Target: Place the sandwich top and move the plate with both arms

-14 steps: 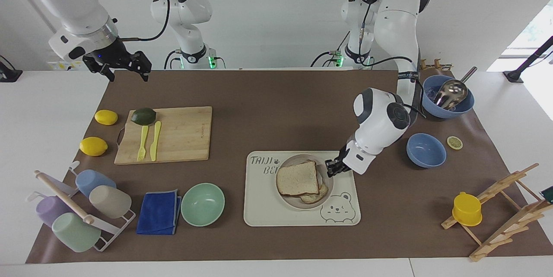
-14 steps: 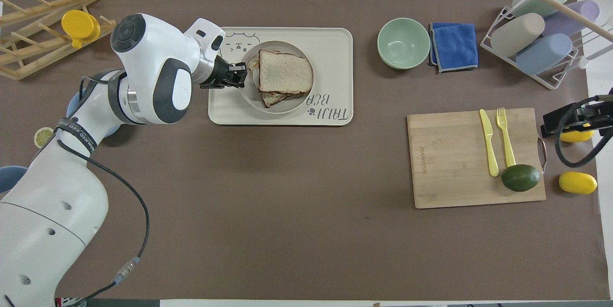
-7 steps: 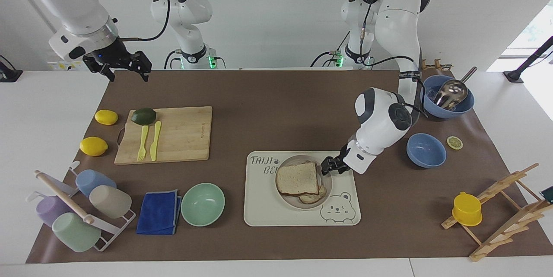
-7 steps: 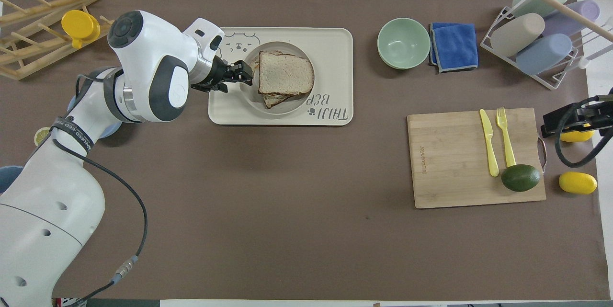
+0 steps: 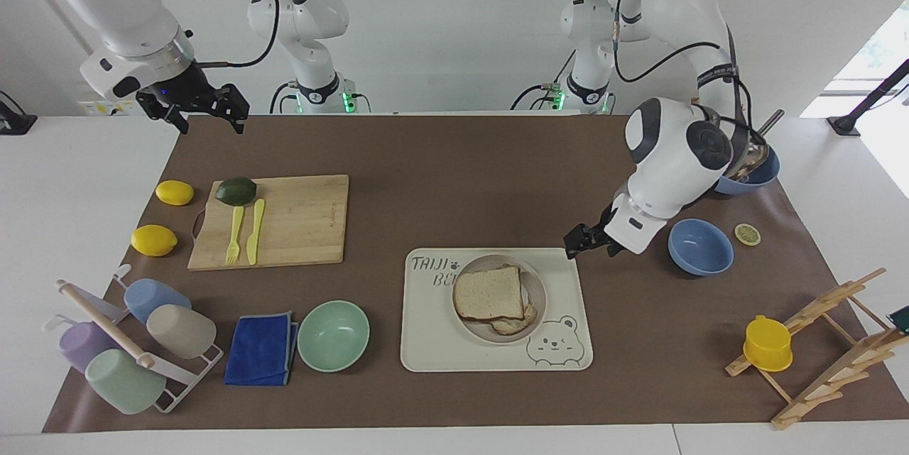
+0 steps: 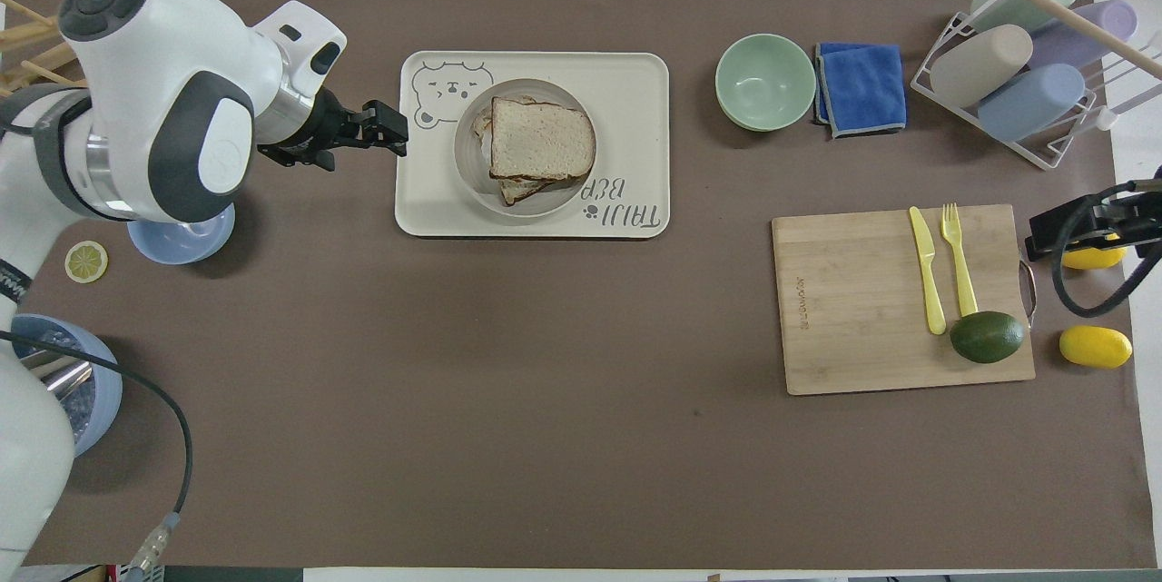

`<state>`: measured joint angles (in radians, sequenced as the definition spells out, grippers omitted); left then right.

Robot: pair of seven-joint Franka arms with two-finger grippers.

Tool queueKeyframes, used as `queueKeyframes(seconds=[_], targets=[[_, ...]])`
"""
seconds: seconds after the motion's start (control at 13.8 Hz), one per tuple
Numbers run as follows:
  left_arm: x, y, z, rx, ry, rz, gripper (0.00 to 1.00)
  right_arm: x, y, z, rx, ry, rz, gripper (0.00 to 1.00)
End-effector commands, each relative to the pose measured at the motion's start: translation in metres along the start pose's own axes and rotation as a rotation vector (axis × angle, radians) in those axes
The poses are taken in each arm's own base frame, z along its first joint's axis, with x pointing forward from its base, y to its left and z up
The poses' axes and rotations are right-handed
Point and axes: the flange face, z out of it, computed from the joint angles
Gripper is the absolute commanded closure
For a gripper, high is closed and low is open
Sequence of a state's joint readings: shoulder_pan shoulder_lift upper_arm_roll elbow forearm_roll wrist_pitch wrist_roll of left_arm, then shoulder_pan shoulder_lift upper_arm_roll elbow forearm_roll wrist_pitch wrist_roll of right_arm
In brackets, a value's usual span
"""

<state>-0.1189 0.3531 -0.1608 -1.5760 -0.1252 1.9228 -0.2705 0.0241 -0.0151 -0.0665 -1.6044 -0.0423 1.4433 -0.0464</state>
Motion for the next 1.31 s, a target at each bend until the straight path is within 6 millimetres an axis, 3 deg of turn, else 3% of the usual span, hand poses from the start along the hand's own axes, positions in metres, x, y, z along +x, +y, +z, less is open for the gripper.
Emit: queueKeyframes(seconds=[0.0,0.29,0.44,0.58,0.94,1.09,1.16,1.23], targets=[[-0.025,-0.030,-0.057,0.070,0.005,-0.003,0.00,-0.003,0.000,-0.001,0.030,-0.008,0.019,0.00],[-0.072,-0.070,-0.139,0.095,0.018,0.040,0.00,-0.003,0.000,-0.001,0.030,-0.008,0.019,0.00],[-0.104,-0.077,-0.160,0.120,0.004,0.051,0.00,-0.003,0.000,-0.001,0.030,-0.008,0.019,0.00],[-0.131,-0.081,-0.158,0.140,-0.006,0.048,0.00,-0.003,0.000,-0.001,0.030,-0.008,0.019,0.00],[-0.154,-0.086,-0.123,0.166,-0.073,0.089,0.00,-0.003,0.000,-0.001,0.030,-0.008,0.019,0.00],[-0.139,-0.084,-0.117,0.176,-0.064,0.099,0.00,-0.003,0.000,-0.001,0.030,-0.008,0.019,0.00],[-0.119,-0.082,-0.124,0.172,-0.049,0.101,0.00,-0.003,0.000,-0.001,0.030,-0.008,0.019,0.00],[-0.104,-0.082,-0.144,0.165,-0.016,0.094,0.00,-0.003,0.000,-0.001,0.030,-0.008,0.019,0.00]])
